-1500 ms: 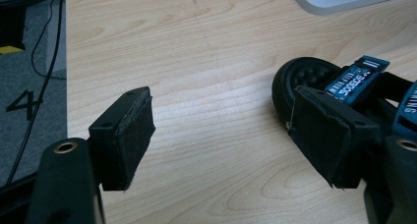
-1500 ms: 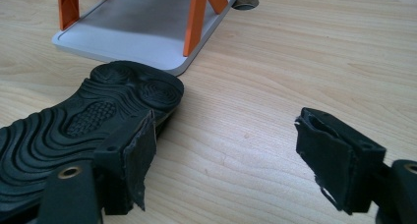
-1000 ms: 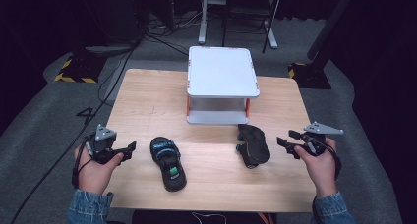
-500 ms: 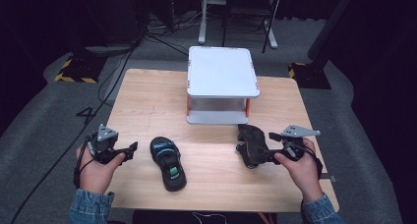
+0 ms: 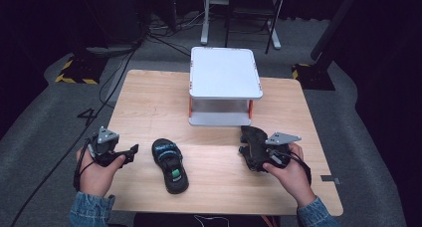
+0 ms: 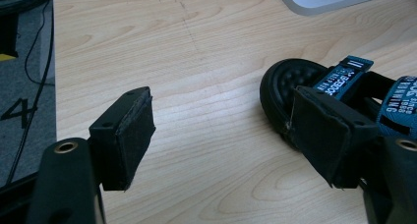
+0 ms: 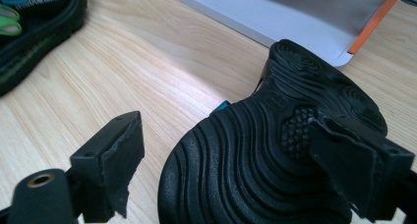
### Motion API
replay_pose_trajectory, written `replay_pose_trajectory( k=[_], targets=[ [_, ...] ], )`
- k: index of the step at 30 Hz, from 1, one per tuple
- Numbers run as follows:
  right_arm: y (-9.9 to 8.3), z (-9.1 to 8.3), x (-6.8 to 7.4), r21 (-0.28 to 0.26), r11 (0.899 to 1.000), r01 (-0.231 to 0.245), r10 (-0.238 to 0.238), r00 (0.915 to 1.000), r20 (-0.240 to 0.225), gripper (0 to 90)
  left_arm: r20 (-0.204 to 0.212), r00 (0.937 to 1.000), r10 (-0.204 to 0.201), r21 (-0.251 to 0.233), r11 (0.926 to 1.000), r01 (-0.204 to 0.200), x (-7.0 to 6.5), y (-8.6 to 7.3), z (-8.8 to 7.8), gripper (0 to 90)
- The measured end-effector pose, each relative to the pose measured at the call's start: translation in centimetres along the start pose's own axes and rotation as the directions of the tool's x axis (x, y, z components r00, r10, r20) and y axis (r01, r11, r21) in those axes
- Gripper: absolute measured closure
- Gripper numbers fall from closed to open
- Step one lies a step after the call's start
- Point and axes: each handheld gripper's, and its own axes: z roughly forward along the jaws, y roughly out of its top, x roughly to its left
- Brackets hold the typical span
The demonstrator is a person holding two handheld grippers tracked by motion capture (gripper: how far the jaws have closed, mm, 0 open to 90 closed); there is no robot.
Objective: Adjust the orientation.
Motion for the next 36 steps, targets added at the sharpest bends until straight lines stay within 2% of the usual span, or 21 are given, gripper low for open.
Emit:
replay_pose_trajectory(
  k=[4,6,10,17,21,22,23,26,27,29,31,33,34,36],
  targets=[
    [0.0,0.0,0.0,0.0,1.0,-0.001,0.001,1.0,0.004,15.0,0.006,1.0,0.0,0.004,1.0,0.0,0.0,0.0,0.0,25.3],
    [-0.2,0.0,-0.1,0.01,1.0,0.0,0.0,0.9997,0.025,17.6,0.005,1.0,-0.002,0.002,1.0,0.002,0.0,0.0,0.1,25.3],
    [-0.3,-0.4,-0.6,0.041,0.999,0.004,-0.007,0.9975,0.071,28.8,0.01,0.9999,0.001,0.003,1.0,-0.001,0.1,0.0,0.1,25.3],
    [-1.1,-1.1,-2.2,0.045,0.997,-0.067,0.065,0.9965,0.053,32.3,0.015,0.9999,-0.002,0.004,1.0,0.002,0.1,0.2,0.4,25.6],
    [-1.8,-1.5,-3.3,0.058,0.99,-0.128,0.124,0.9902,0.064,37.7,0.022,0.9997,0.003,0.005,1.0,-0.003,-0.1,0.4,0.6,25.6],
    [-2.0,-1.6,-3.6,0.06,0.989,-0.137,0.133,0.9891,0.064,41.6,0.021,0.9997,0.007,0.004,1.0,-0.007,-0.1,0.5,0.7,25.6],
    [-2.0,-1.6,-3.6,0.06,0.989,-0.137,0.133,0.9891,0.064,41.6,0.021,0.9997,0.007,0.004,1.0,-0.007,-0.1,0.5,0.7,25.6],
    [-2.9,-2.1,-4.9,0.078,0.981,-0.177,0.173,0.9834,0.056,48.1,0.029,0.9995,0.009,0.005,0.9999,-0.009,-0.3,0.7,0.9,25.6],
    [-3.1,-2.2,-5.1,0.089,0.977,-0.194,0.19,0.9805,0.049,48.3,0.029,0.9995,0.009,0.005,0.9999,-0.009,-0.3,0.7,0.9,25.6],
    [-3.5,-2.3,-5.4,0.07,0.974,-0.215,0.213,0.9765,0.032,48.2,0.031,0.9994,0.016,0.004,0.9999,-0.016,-0.4,0.9,1.0,25.6],
    [-3.4,-2.4,-5.2,0.074,0.975,-0.208,0.205,0.9778,0.041,48.1,0.035,0.9993,0.016,0.002,0.9999,-0.017,-0.5,0.9,1.1,25.6],
    [-3.2,-2.3,-4.9,0.076,0.981,-0.177,0.173,0.983,0.062,47.1,0.034,0.9992,0.019,0.002,0.9998,-0.019,-0.5,1.0,1.2,25.6],
    [-3.1,-2.3,-4.7,0.071,0.985,-0.159,0.154,0.9852,0.076,42.1,0.036,0.9992,0.016,0.003,0.9999,-0.016,-0.5,1.0,1.2,25.6],
    [-2.9,-2.3,-4.4,0.045,0.988,-0.148,0.142,0.9843,0.104,31.5,0.034,0.9993,0.018,0.003,0.9998,-0.018,-0.4,1.0,1.2,25.6]
  ],
)
